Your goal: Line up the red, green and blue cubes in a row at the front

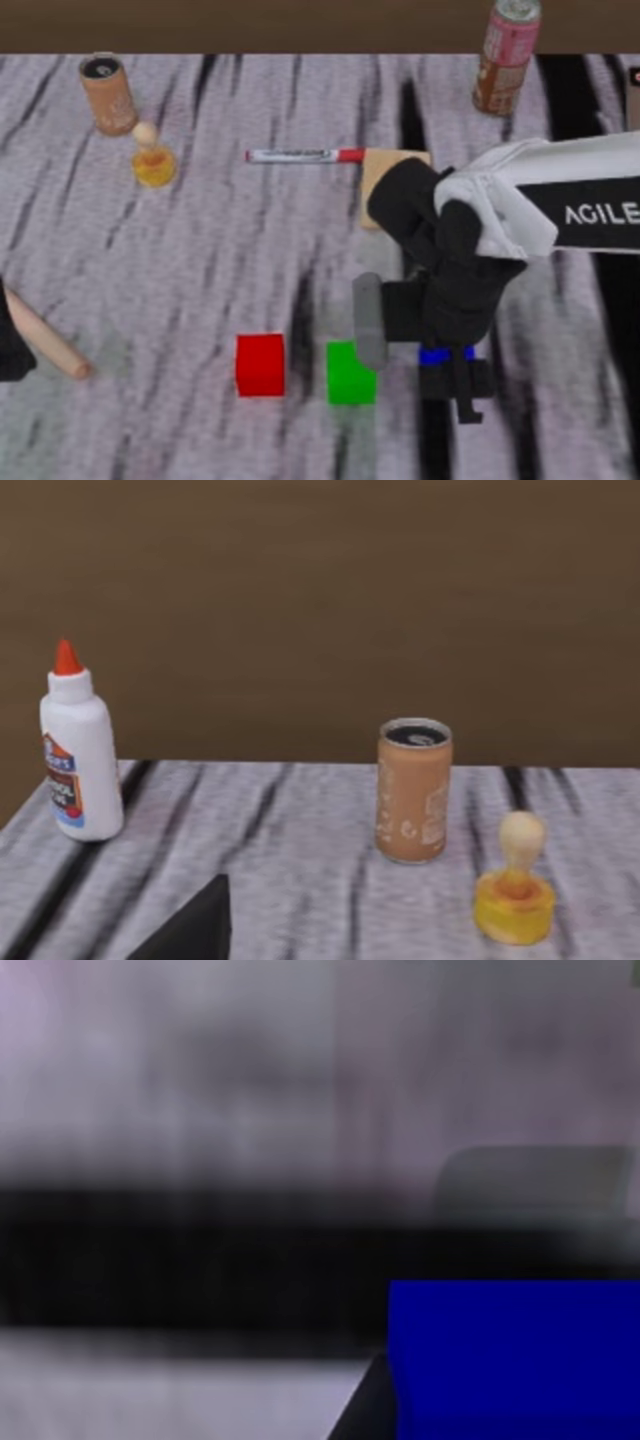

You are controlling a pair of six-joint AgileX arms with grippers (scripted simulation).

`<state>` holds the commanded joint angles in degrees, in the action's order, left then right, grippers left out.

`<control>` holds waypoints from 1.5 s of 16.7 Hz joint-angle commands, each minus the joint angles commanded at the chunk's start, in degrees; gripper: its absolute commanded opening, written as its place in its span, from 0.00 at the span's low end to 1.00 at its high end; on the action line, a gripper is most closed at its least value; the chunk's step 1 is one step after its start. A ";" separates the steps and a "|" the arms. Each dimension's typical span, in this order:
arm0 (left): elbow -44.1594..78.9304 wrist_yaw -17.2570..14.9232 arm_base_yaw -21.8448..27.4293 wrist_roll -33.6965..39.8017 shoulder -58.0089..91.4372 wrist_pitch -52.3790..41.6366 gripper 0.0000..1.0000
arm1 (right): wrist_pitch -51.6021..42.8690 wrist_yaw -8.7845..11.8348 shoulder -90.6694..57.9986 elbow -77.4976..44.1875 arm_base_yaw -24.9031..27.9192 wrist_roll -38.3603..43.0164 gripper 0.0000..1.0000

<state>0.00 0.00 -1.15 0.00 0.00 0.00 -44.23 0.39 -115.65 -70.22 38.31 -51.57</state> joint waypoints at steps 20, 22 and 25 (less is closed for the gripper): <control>0.00 0.00 0.00 0.00 0.00 0.00 1.00 | 0.00 0.00 0.00 0.00 0.00 0.00 1.00; 0.00 0.00 0.00 0.00 0.00 0.00 1.00 | 0.00 0.00 0.00 0.00 0.00 0.00 1.00; 0.00 0.00 0.00 0.00 0.00 0.00 1.00 | -0.20 0.00 0.12 -0.16 -0.01 -0.02 1.00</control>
<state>0.00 0.00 -1.15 0.00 0.00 0.00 -44.43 0.39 -115.53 -70.38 38.30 -51.60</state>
